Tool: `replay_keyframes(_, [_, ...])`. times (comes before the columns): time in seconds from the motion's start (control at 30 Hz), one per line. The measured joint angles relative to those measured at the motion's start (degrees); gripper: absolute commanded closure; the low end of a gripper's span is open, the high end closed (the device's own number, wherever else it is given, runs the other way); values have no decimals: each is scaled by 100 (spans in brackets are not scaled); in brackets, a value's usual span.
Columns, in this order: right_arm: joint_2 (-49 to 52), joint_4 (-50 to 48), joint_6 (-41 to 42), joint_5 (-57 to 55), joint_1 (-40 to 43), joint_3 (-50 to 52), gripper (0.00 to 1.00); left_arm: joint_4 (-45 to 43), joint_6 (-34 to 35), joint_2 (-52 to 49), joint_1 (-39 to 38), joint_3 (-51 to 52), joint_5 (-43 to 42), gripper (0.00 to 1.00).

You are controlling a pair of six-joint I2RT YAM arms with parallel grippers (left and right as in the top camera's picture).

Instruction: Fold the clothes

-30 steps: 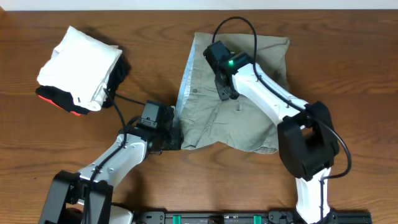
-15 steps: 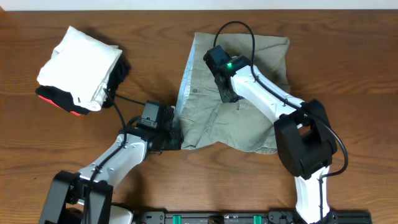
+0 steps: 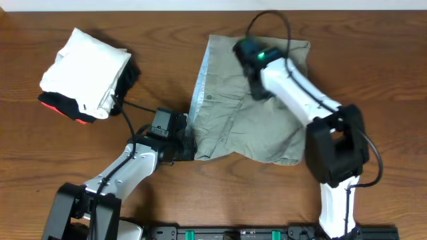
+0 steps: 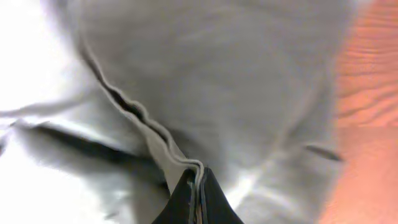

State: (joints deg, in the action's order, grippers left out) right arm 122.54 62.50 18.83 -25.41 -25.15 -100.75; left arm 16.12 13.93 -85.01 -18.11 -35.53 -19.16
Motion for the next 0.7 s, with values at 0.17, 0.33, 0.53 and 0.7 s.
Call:
replay_keyframes(0.17, [-2,181,-111,-22,704,-551,99,2,-2,0,0,0,0,54])
replay_keyframes(0.33, [-2,127,-216,-42,1513,-636,99,2,0,0,0,0,2,55])
replay_keyframes(0.53, [-2,-203,-487,-57,2566,-636,99,2,0,0,0,0,2,55])
replay_keyframes(0.7, [-2,-490,-597,9,3407,-636,77,0,-2,0,0,-2,0,54])
